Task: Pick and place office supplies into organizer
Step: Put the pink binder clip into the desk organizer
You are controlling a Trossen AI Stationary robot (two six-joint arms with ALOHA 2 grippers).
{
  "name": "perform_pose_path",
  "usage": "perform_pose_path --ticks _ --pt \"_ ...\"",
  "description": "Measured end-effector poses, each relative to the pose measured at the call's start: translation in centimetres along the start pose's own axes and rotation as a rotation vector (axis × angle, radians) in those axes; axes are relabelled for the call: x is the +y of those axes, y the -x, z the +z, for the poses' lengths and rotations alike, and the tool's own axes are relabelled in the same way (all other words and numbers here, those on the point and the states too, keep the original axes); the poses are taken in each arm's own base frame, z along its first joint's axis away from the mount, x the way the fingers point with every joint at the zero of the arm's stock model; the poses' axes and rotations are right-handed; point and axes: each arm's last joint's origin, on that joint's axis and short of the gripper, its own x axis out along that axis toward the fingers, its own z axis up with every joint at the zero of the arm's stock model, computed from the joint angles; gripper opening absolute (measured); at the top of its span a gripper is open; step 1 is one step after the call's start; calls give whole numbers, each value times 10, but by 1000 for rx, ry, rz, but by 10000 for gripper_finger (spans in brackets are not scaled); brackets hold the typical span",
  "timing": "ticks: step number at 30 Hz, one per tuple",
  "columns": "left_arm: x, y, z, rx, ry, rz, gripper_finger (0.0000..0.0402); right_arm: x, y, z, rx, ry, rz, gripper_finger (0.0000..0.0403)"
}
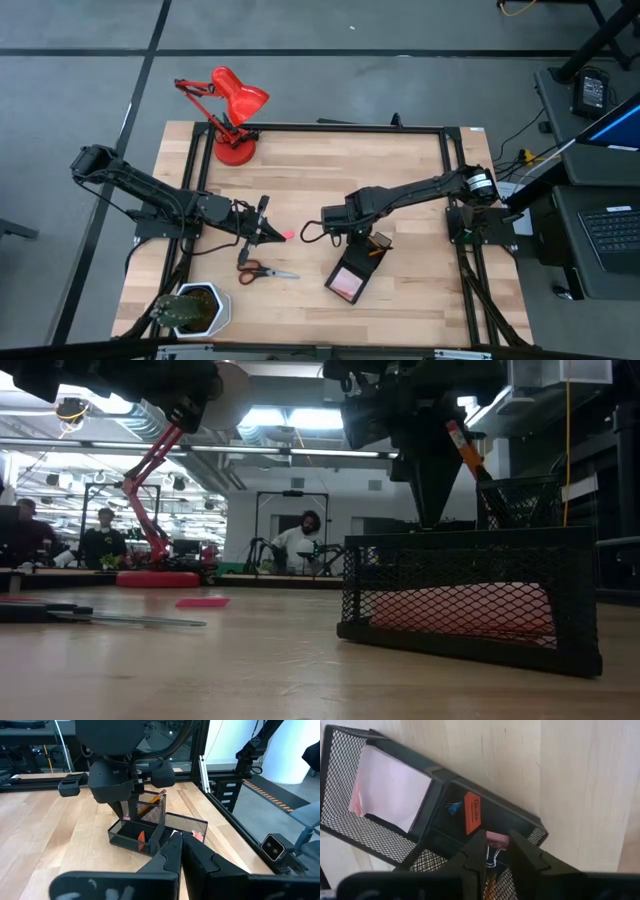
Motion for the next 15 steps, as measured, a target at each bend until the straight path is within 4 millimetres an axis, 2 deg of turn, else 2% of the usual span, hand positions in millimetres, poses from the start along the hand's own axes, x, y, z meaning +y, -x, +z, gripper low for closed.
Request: perform_pose_path --ticks 15 --pt "0 0 0 0 0 0 6 1 0 -4 52 -8 65 68"
